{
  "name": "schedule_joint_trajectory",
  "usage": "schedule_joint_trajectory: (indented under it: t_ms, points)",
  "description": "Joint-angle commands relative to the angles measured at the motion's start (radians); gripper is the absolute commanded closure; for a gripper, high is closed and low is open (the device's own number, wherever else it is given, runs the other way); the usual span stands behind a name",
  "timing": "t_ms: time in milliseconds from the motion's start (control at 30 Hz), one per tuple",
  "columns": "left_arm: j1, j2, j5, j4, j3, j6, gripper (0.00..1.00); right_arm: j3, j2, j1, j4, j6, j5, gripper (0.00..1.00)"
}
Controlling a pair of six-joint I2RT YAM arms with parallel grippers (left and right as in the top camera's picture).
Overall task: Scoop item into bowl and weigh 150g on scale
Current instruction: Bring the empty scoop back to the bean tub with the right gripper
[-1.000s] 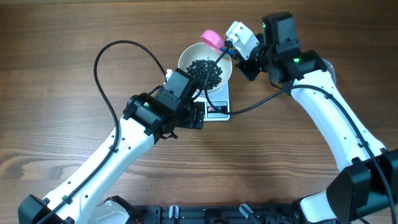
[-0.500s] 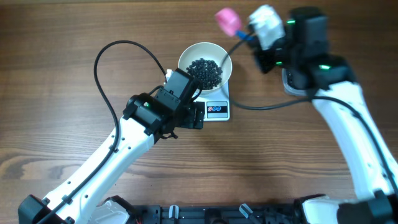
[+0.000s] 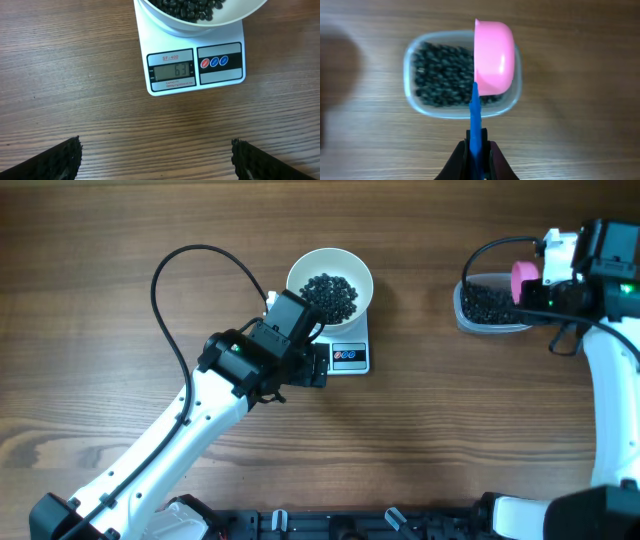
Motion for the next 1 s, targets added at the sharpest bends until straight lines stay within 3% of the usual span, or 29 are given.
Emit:
schedule_joint_trajectory:
  t_ms: [0, 267, 433, 533, 667, 967]
  points:
    - [-0.002, -0.014, -0.013, 0.003, -0.009, -0.013, 0.0, -0.009, 0.047, 0.002, 0.024, 0.018, 0.064, 0.96]
    - [-0.001, -0.014, -0.013, 0.003, -0.008, -0.013, 0.0, -0.009, 0.178, 0.002, 0.01, 0.018, 0.064, 0.96]
    - [-0.002, -0.014, -0.013, 0.003, -0.009, -0.013, 0.0, -0.009, 0.23, 0.002, 0.008, 0.016, -0.161, 0.96]
    - [-0.002, -0.014, -0.013, 0.003, -0.009, -0.013, 0.0, -0.009, 0.23, 0.002, -0.009, -0.068, -0.267, 0.96]
    - [-0.001, -0.014, -0.013, 0.003, -0.009, -0.013, 0.0, -0.009, 0.23, 0.001, -0.06, -0.143, -0.267, 0.96]
    - [-0.002, -0.014, -0.013, 0.003, -0.008, -0.013, 0.0, -0.009, 0.222, -0.072, -0.078, -0.196, -0.372, 0.95]
